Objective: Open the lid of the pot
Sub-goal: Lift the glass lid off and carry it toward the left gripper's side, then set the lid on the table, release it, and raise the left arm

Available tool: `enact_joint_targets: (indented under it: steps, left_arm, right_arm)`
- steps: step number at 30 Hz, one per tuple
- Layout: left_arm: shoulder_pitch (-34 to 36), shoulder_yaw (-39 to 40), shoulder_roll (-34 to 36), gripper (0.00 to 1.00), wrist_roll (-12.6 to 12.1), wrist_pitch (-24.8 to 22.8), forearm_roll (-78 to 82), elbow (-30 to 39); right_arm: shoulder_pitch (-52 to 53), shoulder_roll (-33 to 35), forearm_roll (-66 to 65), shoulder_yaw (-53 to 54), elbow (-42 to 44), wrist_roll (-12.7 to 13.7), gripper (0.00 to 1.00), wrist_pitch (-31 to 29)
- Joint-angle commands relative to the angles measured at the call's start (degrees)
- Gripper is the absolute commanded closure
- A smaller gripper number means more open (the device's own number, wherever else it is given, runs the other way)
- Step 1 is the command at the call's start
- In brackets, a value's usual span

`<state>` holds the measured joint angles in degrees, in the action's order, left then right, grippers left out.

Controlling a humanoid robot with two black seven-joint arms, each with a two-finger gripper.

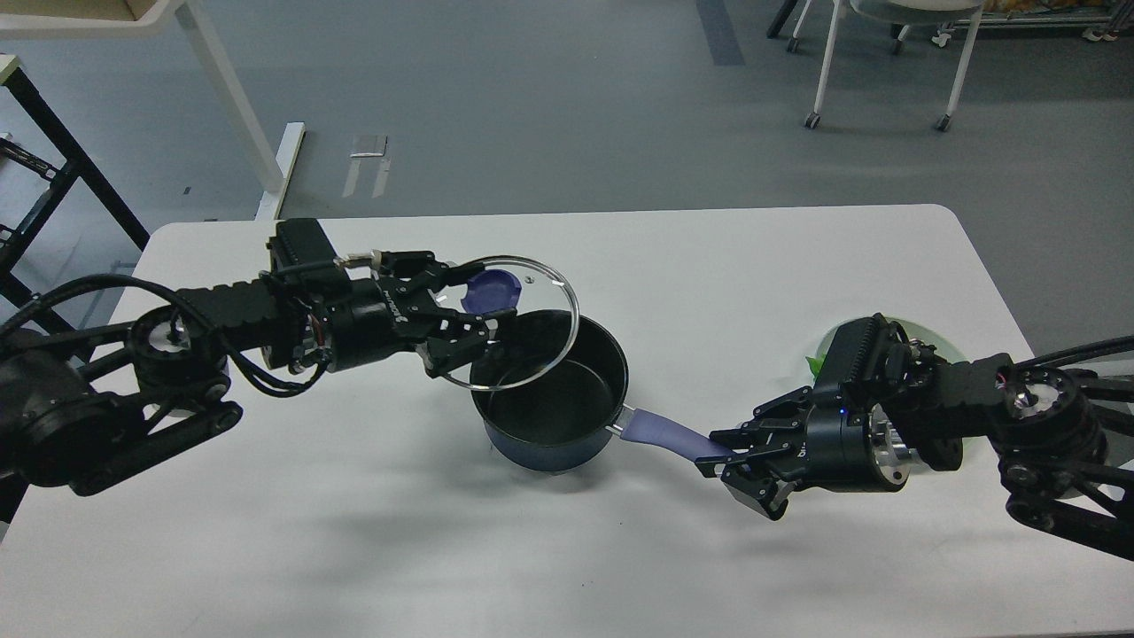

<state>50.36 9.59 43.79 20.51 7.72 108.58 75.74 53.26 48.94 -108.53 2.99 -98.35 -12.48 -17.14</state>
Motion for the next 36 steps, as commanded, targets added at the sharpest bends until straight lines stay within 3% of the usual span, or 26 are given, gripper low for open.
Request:
enact_joint_targets:
  steps: [1, 4, 6, 11, 14, 20, 23, 25, 26, 28, 33, 34, 36]
  left_arm:
    - [-0.8, -0.8, 7.0, 0.59, 0.2, 0.5, -2.5, -0.4]
    - [-5.0, -3.3, 11.0, 0.59, 2.3, 2.5, -2.7, -2.0]
    - [-8.1, -5.2, 12.4, 0.59, 3.3, 6.6, -2.6, -4.6]
    - [-13.4, -10.3, 11.8, 0.59, 5.6, 15.8, -2.8, -14.9]
    - [-14.8, -13.6, 11.7, 0.59, 6.1, 19.2, -5.3, -16.9]
    - [-14.6, -15.7, 11.6, 0.57, 5.8, 19.5, -9.8, -17.0]
    - [-14.5, -15.7, 11.3, 0.42, 5.7, 19.5, -9.8, -17.0]
    - [-14.2, -15.6, 10.7, 0.16, 5.4, 19.4, -10.0, -17.1]
    - [-14.1, -15.7, 10.6, 0.12, 5.5, 19.4, -10.4, -17.1]
    - [-14.0, -15.7, 10.6, 0.09, 6.0, 19.4, -10.9, -17.1]
    - [-12.8, -14.6, 11.0, 0.01, 6.4, 19.2, -17.6, -16.5]
    - [-11.7, -14.6, 11.1, 0.01, 6.5, 19.0, -21.3, -16.4]
    - [-9.4, -14.6, 11.2, 0.01, 7.3, 18.8, -28.2, -16.2]
  right_arm:
    - [-0.1, 0.0, 0.1, 0.0, 0.0, 0.0, 0.77, 0.0]
    - [0.0, 0.0, 0.1, 0.1, 0.0, 0.0, 0.77, 0.0]
    - [-0.1, 0.0, 0.1, 0.1, 0.0, 0.0, 0.77, 0.0]
    - [0.0, -0.1, 0.1, 0.0, 0.0, 0.0, 0.77, 0.0]
    - [0.2, -0.2, 0.1, 0.0, 0.0, 0.0, 0.77, 0.0]
    - [0.4, -0.3, 0.1, 0.0, 0.0, 0.0, 0.77, 0.0]
    - [0.2, -0.3, 0.1, 0.0, 0.0, 0.0, 0.75, 0.0]
    - [0.1, -0.2, 0.1, 0.1, 0.0, 0.0, 0.63, 0.1]
    - [0.0, -0.1, 0.2, 0.1, 0.0, 0.0, 0.55, 0.3]
    - [-0.1, -0.1, 0.2, 0.1, 0.0, 0.0, 0.39, 0.5]
    - [0.1, 0.1, 1.7, 1.3, 0.1, -0.2, 0.14, 0.6]
    - [0.5, 0.3, 4.3, 2.2, 0.3, -0.3, 0.05, 0.6]
    - [1.1, 0.7, 10.9, 5.0, 0.4, -0.2, 0.03, 0.5]
